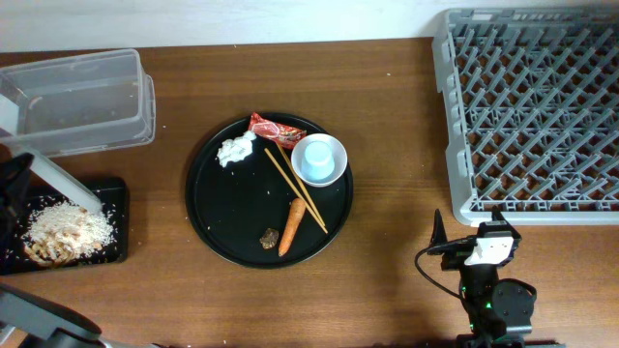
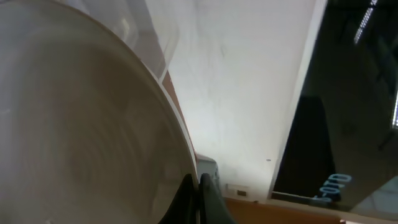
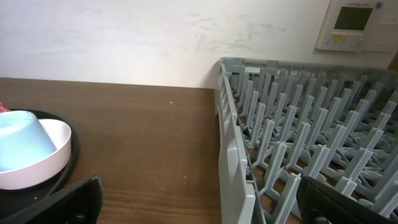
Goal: Sort waste into correct bins and load items into the dishwasher rack
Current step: 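Tilt the plate to dump rice and shells onto the black tray, then carry the emptied plate back and set it on the round tray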
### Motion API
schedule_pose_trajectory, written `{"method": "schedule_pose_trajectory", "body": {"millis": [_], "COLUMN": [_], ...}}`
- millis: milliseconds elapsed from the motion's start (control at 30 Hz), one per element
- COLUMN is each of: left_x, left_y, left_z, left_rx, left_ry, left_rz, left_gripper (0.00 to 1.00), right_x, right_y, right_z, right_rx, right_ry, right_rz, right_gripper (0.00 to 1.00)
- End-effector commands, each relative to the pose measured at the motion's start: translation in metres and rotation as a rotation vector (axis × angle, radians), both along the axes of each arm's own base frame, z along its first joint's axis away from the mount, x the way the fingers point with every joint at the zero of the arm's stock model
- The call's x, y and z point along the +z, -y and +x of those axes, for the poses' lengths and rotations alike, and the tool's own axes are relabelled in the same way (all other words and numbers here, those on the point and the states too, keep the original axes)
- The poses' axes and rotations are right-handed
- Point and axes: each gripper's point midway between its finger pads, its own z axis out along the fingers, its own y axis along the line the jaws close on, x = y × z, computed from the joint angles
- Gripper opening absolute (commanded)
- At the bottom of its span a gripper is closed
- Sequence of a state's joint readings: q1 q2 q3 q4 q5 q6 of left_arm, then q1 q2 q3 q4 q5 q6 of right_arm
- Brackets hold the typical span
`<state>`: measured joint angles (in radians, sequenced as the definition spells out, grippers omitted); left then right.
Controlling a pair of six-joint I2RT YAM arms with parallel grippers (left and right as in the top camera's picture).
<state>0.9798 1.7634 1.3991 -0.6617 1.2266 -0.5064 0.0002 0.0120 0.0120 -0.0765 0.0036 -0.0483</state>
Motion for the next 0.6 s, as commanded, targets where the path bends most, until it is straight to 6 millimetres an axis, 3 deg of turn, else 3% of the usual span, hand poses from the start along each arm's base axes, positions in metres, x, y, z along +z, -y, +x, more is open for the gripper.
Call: {"method": "schedule_pose_trajectory", "body": {"millis": [0, 133, 300, 433, 567], "left_x": [0.022, 0.035, 0.06, 0.049, 0.025], "left_y": [0.021, 0.052, 0.112, 0.16, 0.224], "left_z": [-0.003, -0.004, 0.003, 0.003, 0.007], "left_rx": [0.008, -0.006, -0.14, -0.22, -0.389], "left_ry": [-0.037, -0.095, -0.044, -0.143, -0.223], "left_rz": [0.05, 0.116, 0.229, 0.332, 0.493], "left_gripper": [0.0, 0.0, 0.0, 0.0, 0.0], "right_x": [-0.003, -0.003, -0.003, -0.003, -0.003], "right_y": [0.0, 0.0, 0.0, 0.0, 0.0], "right_z": [0.0, 0.0, 0.0, 0.0, 0.0], "right_rx": [-0.003, -0.003, -0.003, -0.003, -0.003], "right_ry": [-0.005, -0.005, -0.005, -0.005, -0.005], "right_rz": [0.006, 0.006, 0.006, 0.007, 0.007], "right_gripper": [0.98, 0.98, 0.98, 0.98, 0.98]}}
